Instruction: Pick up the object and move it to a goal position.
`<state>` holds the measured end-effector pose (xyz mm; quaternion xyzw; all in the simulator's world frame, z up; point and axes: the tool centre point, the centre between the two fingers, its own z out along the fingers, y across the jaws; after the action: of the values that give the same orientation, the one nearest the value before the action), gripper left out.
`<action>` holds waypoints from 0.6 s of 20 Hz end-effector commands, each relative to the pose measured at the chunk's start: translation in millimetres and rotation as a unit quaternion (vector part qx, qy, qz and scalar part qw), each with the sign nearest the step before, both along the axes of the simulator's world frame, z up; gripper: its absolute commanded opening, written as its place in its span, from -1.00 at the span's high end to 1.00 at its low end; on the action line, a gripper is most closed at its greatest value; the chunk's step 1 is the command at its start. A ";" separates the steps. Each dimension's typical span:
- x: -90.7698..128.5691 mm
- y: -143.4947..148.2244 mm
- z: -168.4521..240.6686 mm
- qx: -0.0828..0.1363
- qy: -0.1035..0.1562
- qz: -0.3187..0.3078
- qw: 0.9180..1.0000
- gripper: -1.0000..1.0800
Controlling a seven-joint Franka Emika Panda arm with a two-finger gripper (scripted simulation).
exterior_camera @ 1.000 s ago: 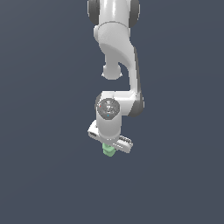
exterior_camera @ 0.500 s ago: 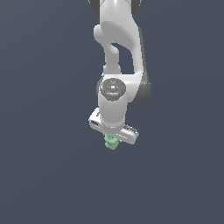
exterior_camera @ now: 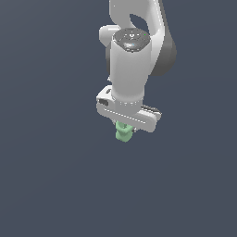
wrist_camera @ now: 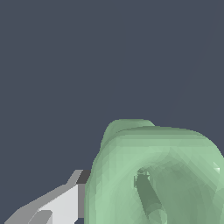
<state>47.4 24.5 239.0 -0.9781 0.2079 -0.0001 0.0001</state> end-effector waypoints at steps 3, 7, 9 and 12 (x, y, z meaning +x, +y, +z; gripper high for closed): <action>-9.2 9.3 48.6 0.000 0.000 0.000 1.000 1.00; -14.8 16.4 83.9 0.000 0.000 0.000 1.000 1.00; -16.7 19.2 97.7 0.000 0.000 0.000 1.000 1.00; -18.7 22.4 113.6 0.000 0.000 0.000 1.000 1.00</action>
<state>30.1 45.4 344.6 -0.9782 0.2079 -0.0008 0.0000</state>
